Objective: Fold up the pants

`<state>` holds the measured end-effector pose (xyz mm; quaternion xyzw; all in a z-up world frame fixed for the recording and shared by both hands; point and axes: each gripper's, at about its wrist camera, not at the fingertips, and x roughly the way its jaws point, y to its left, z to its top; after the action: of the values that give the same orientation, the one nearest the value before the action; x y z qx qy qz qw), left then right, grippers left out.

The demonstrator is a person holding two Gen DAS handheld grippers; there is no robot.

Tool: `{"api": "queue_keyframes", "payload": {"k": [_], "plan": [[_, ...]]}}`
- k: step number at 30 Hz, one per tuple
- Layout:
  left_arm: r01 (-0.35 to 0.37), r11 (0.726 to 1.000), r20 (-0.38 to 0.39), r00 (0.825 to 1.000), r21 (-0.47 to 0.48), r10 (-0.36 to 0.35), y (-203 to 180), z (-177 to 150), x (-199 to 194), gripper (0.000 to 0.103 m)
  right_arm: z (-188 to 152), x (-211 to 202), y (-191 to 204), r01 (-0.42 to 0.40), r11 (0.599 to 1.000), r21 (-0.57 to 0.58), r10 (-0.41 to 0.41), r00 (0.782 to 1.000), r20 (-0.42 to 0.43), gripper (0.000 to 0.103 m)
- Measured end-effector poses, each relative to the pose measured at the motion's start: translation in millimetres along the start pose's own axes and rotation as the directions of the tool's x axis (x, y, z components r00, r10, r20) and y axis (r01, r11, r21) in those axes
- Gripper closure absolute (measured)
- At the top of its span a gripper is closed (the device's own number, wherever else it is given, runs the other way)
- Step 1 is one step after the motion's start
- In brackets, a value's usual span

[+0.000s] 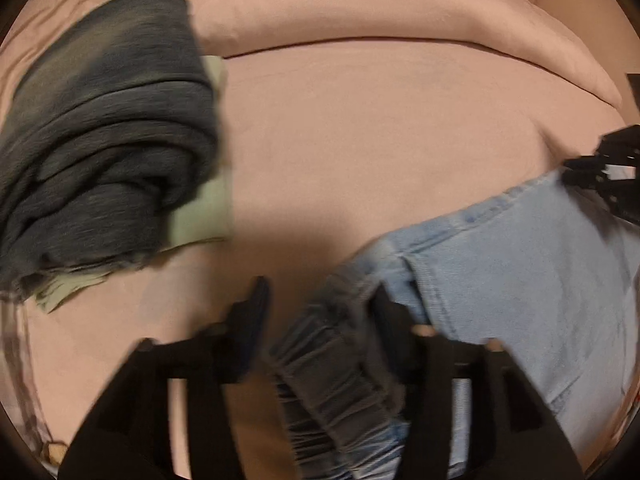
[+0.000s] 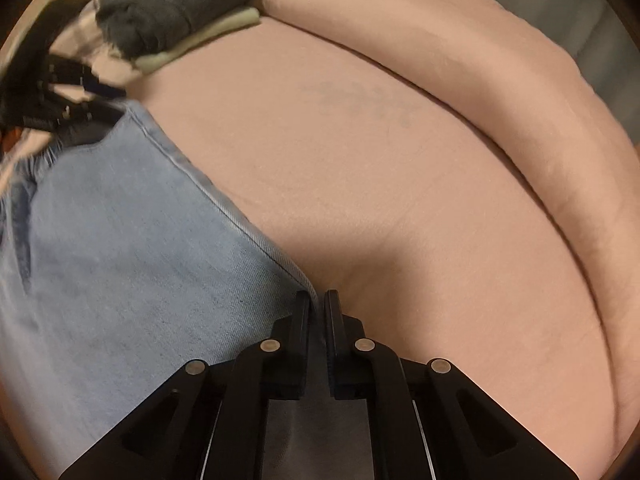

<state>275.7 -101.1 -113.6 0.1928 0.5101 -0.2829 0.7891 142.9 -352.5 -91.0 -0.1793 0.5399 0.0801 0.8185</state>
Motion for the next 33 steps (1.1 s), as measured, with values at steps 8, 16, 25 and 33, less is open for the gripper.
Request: {"api": "queue_keyframes", "payload": {"k": [8,16,25,33], "plan": [[0.042,0.997,-0.057,0.997,-0.06,-0.046,15.8,3.2,15.4,0.021,10.1,-4.8,-24.3,-0.128,0.985,0.118,0.13,0.991,-0.008,0.031],[-0.041,0.995,0.033,0.999,0.088,0.038,-34.6,-5.5,-4.6,0.074,2.8,3.9,16.6,-0.074,0.991,0.11,0.079,0.996,-0.044,0.089],[-0.287,0.941,0.359,0.91,0.177,0.21,-67.3,-35.0,-108.1,0.076,-18.0,-109.0,64.9,0.16,0.985,0.056,-0.169,0.962,0.216,0.097],[-0.367,0.901,0.517,0.831,0.233,0.205,-82.6,-156.3,-182.4,0.077,-132.6,-222.1,157.7,0.27,0.959,-0.086,-0.211,0.883,0.42,0.097]]}}
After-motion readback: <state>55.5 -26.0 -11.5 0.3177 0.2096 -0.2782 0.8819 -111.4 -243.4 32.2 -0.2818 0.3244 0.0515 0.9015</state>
